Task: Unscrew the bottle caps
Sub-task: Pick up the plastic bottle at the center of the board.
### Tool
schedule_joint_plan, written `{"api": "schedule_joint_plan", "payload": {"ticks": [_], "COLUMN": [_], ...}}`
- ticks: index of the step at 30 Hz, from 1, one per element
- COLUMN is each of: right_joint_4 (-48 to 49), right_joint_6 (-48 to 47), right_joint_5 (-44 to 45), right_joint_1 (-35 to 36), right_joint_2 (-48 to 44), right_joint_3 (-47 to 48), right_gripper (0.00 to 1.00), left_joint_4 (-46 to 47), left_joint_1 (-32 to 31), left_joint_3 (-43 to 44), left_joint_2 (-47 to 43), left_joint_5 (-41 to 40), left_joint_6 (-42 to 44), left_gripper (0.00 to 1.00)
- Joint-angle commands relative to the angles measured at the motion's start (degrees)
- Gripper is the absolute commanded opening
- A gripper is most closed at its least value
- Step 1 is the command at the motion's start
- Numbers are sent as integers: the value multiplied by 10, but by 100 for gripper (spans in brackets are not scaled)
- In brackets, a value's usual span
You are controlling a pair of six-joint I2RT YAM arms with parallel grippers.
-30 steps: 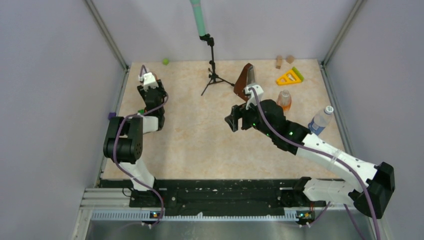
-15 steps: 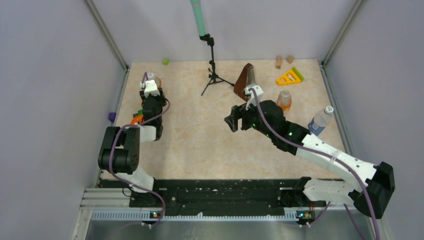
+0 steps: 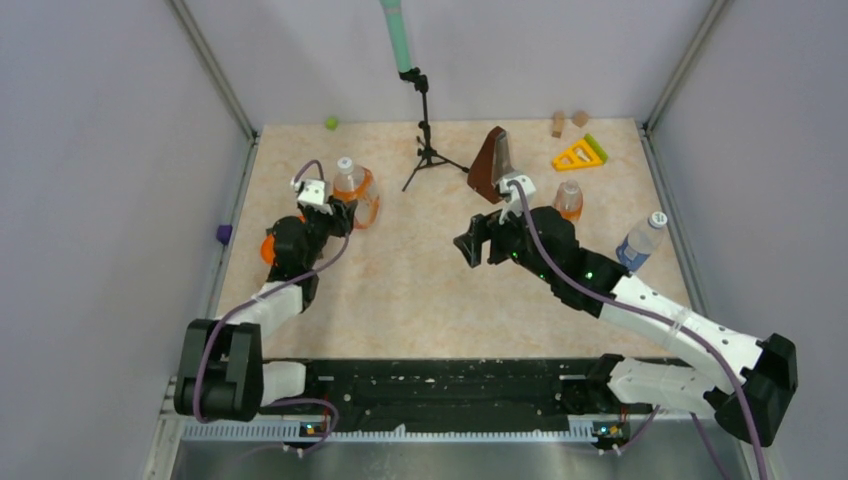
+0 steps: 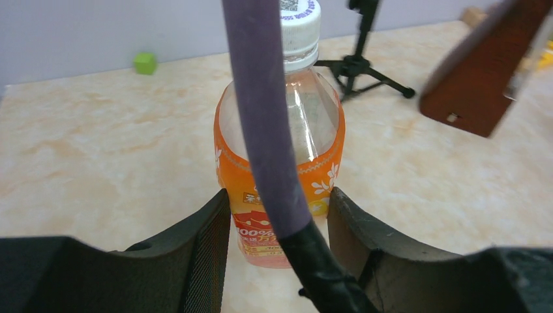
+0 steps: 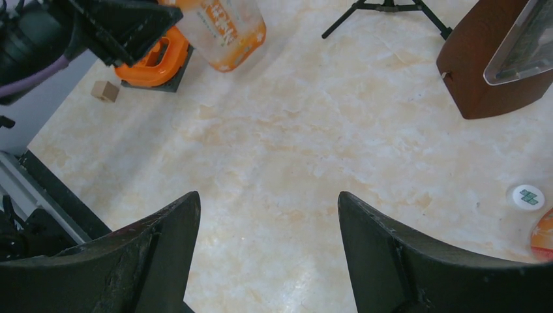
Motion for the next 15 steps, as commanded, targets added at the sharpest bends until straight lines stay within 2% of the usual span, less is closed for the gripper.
{"api": "schedule_joint_plan", "payload": {"ticks": [1, 5, 9, 15], "right_joint_4": [5, 1, 8, 31], "right_joint_6": [10, 24, 48, 73], "right_joint_5": [24, 39, 42, 26], "right_joint_1": [8, 8, 8, 7], "right_joint_2": [-25, -32, -32, -20], "right_joint_3": [-5, -10, -10, -17], "right_gripper": [76, 76, 76, 75], "left_joint_4": [-4, -23, -53, -92], "left_joint_1": [-41, -83, -101, -112], "left_joint_3": [-51, -89, -114, -126], "left_joint_2": [-69, -131, -208, -265], "left_joint_5": [68, 62, 96, 160], "left_joint_6": [-5, 6, -14, -22], "left_gripper": [12, 11, 11, 12]}}
